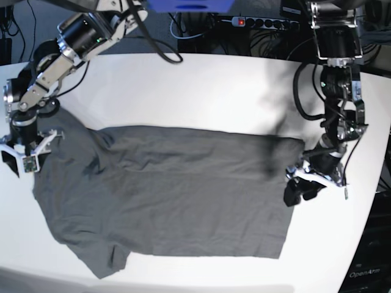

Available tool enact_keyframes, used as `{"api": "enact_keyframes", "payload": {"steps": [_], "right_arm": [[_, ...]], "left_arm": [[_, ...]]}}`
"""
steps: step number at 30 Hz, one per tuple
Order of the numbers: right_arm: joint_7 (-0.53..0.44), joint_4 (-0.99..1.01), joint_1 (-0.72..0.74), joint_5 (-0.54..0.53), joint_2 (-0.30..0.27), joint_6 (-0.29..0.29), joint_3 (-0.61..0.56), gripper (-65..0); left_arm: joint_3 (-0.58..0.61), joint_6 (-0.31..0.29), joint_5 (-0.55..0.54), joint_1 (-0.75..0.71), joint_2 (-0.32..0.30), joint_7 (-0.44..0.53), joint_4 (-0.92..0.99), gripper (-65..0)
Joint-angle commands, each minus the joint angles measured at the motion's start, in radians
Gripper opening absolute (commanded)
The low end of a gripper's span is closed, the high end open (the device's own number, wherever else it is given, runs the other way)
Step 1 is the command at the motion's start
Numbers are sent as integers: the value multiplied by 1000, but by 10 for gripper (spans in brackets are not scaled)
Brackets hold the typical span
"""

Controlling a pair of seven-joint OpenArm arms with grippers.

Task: Fold the T-shirt properly
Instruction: 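Raise the right gripper and move it toward the sleeve and collar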

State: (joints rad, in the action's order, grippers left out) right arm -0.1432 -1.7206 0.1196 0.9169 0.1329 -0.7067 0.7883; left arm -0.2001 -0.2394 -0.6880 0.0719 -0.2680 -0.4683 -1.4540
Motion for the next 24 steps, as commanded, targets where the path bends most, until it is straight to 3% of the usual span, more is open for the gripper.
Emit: {"api": "enact_keyframes", "payload": {"steps": [1, 9, 11, 17, 24], "right_arm": [[-3, -20, -5, -17, -6, 9, -19, -370], [86, -43, -103, -22, 24, 9, -89, -370], [136, -86, -103, -63, 24, 9, -117, -370], [446, -210, -87, -144, 24, 9, -229, -370], [839, -213, 47, -183, 24, 9, -241, -371]], "left_arm": [[-5, -10, -14, 19, -10, 19, -23, -298], [-5, -10, -14, 19, -9, 21, -23, -298], [-5, -10, -14, 19, -9, 21, -21, -298], [-5, -10, -16, 19, -9, 21, -18, -298], [-5, -10, -16, 19, -9, 21, -18, -298]]}}
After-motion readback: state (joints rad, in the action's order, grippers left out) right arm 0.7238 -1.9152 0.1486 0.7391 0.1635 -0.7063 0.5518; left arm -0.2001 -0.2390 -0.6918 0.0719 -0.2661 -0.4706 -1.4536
